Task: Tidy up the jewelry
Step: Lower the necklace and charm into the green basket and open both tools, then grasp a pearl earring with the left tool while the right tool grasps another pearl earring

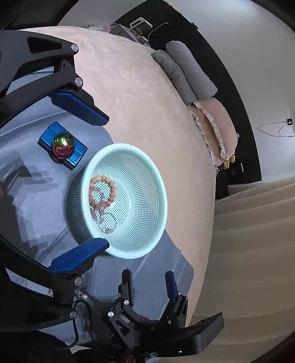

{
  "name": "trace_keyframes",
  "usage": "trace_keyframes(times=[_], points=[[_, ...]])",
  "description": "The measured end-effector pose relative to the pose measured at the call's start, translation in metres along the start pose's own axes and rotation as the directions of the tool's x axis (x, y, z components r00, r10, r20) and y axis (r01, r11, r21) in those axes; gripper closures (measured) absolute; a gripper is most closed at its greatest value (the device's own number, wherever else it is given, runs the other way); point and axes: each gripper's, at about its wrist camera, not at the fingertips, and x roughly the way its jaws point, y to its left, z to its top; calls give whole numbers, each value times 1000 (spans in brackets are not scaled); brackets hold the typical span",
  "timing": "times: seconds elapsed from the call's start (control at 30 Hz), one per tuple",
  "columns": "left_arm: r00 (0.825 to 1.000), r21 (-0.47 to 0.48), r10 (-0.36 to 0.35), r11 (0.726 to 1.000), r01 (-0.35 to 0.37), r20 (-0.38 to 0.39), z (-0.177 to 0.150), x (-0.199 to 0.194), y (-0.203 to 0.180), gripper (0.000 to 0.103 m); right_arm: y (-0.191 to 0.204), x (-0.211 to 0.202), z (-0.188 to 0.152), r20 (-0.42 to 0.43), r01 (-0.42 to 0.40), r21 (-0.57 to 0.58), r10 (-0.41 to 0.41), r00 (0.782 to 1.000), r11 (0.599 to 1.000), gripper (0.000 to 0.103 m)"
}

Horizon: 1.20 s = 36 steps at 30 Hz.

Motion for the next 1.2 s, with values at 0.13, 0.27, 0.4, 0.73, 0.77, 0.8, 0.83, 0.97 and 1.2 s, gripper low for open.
trace_keyframes(times=[0.13, 0.27, 0.4, 0.73, 0.77, 0.8, 0.83, 0.97, 1.2], points=[[1000, 37, -5, 999, 4, 13, -4, -6, -14, 6, 8, -4, -6, -4, -15, -28, 15, 1000, 999, 17], [1000, 66, -26, 998, 25, 17, -9, -10, -29, 6, 17, -8, -16, -8, -38, -79, 38, 999, 996, 17], [997, 84, -75, 994, 75, -2, -23, -10, -41, 6, 25, -17, -33, -2, -108, -101, 109, 994, 989, 17], [983, 78, -155, 984, 163, -97, -56, 17, -62, 6, 30, -13, -76, -94, -229, -42, 224, 970, 973, 35], [982, 77, -157, 983, 166, -103, -60, 19, -64, 6, 30, -12, -78, -100, -236, -34, 231, 968, 971, 39], [980, 76, -162, 982, 171, -112, -63, 21, -67, 6, 30, -12, -81, -103, -242, -27, 238, 966, 970, 40], [979, 77, -164, 982, 173, -119, -67, 23, -70, 6, 30, -11, -83, -107, -246, -22, 242, 964, 969, 41], [975, 88, -171, 979, 185, -140, -79, 30, -81, 7, 39, -11, -93, -133, -252, -28, 246, 960, 967, 50], [963, 97, -200, 971, 219, -181, -93, 46, -94, 39, 53, -11, -107, -152, -245, -75, 231, 961, 967, 75]])
